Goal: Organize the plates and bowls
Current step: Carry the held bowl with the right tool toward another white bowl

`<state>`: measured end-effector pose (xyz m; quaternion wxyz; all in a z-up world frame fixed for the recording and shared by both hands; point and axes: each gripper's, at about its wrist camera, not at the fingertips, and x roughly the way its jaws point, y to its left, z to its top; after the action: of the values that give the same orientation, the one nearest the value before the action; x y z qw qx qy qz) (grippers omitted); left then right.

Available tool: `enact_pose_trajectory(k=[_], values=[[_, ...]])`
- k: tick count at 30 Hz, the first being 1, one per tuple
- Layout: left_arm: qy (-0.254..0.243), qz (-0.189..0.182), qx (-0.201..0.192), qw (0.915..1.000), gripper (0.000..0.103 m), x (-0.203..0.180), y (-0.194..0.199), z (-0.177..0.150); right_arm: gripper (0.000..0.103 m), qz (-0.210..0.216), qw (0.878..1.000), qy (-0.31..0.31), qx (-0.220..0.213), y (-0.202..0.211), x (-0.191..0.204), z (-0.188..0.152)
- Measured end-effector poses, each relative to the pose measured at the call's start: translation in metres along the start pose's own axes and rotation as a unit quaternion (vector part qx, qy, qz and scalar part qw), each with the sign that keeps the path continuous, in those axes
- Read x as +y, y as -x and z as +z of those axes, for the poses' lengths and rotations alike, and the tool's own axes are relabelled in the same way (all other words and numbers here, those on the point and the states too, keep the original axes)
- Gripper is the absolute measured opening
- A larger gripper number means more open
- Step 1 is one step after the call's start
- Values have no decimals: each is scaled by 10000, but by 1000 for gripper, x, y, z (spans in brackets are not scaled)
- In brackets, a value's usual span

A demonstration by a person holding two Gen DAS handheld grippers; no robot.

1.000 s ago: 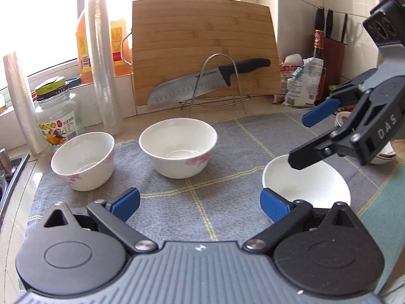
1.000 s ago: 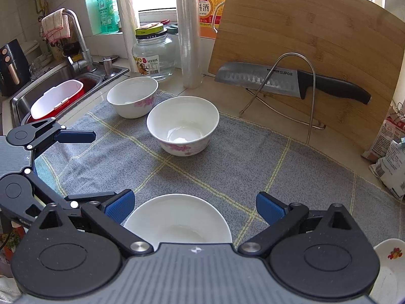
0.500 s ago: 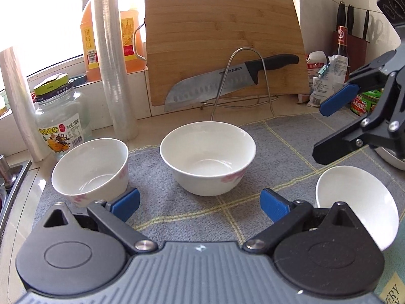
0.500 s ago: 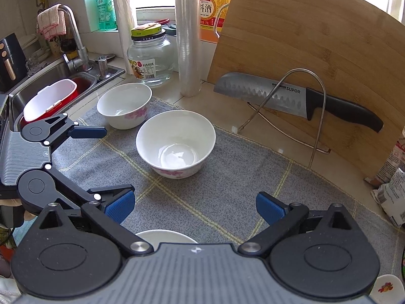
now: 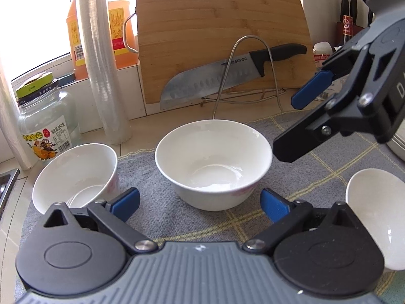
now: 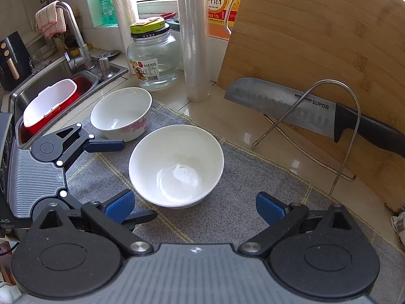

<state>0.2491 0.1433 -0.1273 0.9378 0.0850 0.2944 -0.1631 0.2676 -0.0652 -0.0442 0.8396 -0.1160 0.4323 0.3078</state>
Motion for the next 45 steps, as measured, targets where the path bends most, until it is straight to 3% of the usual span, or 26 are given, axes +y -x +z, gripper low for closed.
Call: enact_pose_trajectory(k=[13,21,34,45], values=[[-135,-110,24,9998,100,-3,-14,3,102,335,9992,-178,105,-37,-15,22],[-206,-230,-37,9995,93,-5,-16,5,91,493,9984,-191,219,-52,-18,28],[-198,-327,-50,9993,91,-4,-17,8,77,618,9974,-248,276,-65,-17,31],[-201,-330,-37,9992,91,-5,-17,7,76,647,9971,-301,275,-67,-15,32]])
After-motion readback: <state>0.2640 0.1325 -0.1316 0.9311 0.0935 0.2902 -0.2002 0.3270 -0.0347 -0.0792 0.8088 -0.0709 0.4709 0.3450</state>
